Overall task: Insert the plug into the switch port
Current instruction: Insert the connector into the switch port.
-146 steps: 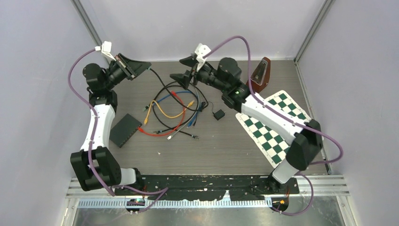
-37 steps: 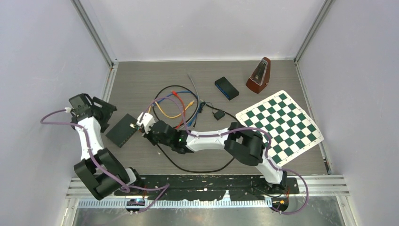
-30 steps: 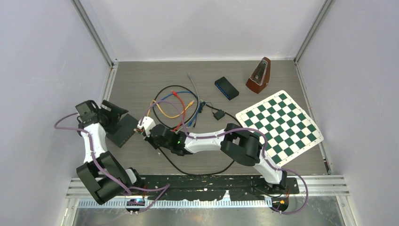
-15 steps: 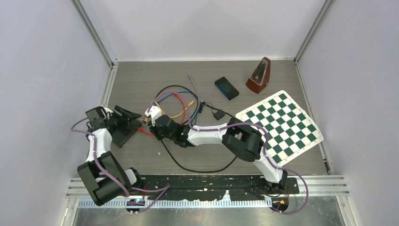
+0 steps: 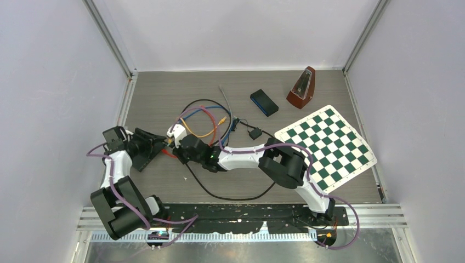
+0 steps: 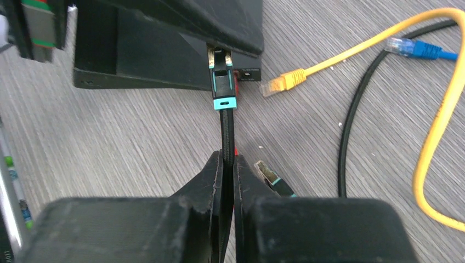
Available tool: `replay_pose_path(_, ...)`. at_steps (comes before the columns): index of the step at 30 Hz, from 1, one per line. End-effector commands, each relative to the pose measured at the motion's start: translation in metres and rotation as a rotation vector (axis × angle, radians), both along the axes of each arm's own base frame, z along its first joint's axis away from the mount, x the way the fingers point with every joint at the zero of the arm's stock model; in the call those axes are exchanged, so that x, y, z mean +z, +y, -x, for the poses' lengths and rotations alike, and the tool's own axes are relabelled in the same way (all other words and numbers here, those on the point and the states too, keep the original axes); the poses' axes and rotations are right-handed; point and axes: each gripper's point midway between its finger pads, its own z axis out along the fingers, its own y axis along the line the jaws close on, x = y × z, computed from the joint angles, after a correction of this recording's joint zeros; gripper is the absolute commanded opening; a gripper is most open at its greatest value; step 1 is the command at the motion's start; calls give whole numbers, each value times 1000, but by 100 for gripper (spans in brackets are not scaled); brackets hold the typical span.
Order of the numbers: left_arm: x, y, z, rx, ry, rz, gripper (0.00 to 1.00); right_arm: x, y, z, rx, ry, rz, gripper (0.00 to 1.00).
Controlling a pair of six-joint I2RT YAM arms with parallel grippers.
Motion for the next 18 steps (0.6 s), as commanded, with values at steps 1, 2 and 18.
replay_pose_path(1, 4, -1, 0, 6, -16, -8, 48, 42, 21, 13, 76, -58, -125, 7)
replay_pose_path(2, 3, -2, 1, 3, -14, -9, 46, 43, 22, 16, 89, -63, -130, 8)
replay_pose_path(18, 1, -5, 3, -4, -21, 4, 13, 56, 27, 25, 175, -142, -185, 32)
